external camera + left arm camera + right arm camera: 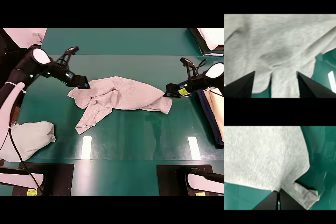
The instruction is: Fold the shirts.
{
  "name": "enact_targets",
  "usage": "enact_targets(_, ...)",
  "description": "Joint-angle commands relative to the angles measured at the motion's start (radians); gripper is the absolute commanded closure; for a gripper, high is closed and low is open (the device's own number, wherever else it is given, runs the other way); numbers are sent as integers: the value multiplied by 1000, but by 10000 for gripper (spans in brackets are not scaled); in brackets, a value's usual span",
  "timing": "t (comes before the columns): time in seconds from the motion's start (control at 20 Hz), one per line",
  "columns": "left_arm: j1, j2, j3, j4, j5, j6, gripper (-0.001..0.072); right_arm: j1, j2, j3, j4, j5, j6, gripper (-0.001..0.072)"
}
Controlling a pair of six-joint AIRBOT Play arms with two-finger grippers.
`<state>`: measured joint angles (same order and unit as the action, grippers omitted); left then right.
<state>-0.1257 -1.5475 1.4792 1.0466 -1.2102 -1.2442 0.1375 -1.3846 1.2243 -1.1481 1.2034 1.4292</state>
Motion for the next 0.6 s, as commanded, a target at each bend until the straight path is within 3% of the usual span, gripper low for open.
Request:
enact_targets(0.0, 101, 38, 32, 40, -133, -39, 95, 0, -35, 70, -5, 11, -2, 701)
enact_targets(0.25, 144, 144, -279, -93, -119, 42, 95, 0, -35, 142, -5, 12, -10, 701)
enact_targets(0.4, 120, 144, -485, -251, 15, 114, 95, 0, -34, 138, -5, 30, -10, 701)
enact_targets(0.55, 43, 141, -581, -262, 143, 126, 95, 0, -34, 138, -4, 42, -10, 701)
